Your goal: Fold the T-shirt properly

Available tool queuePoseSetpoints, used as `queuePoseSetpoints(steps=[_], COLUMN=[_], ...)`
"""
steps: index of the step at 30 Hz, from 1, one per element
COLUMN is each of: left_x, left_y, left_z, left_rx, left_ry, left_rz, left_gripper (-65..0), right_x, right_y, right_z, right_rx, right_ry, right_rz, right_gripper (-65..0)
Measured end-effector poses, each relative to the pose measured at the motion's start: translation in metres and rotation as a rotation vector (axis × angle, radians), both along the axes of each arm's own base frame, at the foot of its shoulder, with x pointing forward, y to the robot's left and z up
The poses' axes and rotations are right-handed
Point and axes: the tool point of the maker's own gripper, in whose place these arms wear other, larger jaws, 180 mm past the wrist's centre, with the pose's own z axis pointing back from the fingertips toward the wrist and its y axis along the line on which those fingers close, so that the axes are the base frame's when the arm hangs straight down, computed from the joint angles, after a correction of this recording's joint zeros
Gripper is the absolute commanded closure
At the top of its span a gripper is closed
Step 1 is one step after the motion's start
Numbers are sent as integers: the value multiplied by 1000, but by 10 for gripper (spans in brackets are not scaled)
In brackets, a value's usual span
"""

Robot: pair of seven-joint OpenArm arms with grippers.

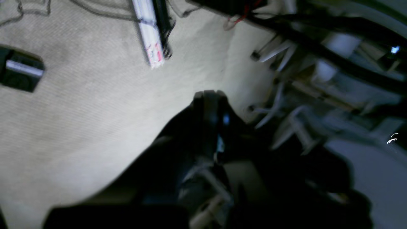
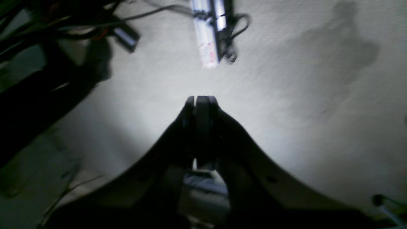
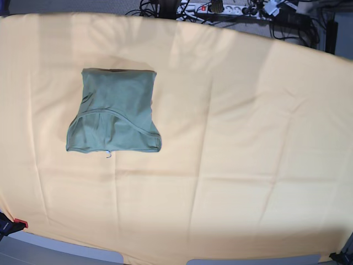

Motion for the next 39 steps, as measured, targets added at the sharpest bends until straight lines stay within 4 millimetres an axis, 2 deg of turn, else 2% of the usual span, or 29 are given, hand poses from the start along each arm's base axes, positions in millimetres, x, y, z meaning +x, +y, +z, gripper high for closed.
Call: queuePoseSetpoints(steps=[5,9,12,16,19,24,27,31,39], left_x=[4,10,16,28,38,45,46,38,39], left_y=[-13,-14,-1,6,-8,-74,-102,-108,-119], left_z=[-36,-68,-98,-123,-132,-136,-135,-138,-138], left_rx=[29,85,224,333,343,236,193,214,204], left_ry=[-54,-110,-145,-243,-318,-306,-305,-279,-278], left_rz=[-74,-165,-129,12,95,111,131,129,140], left_gripper=[0,0,0,0,0,0,0,0,0], right_x=[19,39,54,66,67,60,55,50,52], right_y=[1,-1,-9,-14,-5,32,59,78,82], right_z=[-38,-62,-75,-88,-96,-102,-103,-102,-102], right_rx=[-85,-144,-216,-302,-339,-286,-231,-177,-165], right_ry=[-74,-102,-130,-188,-235,-256,-263,-266,-271], right_rz=[64,106,130,216,317,419,456,483,483], right_gripper=[0,0,0,0,0,0,0,0,0])
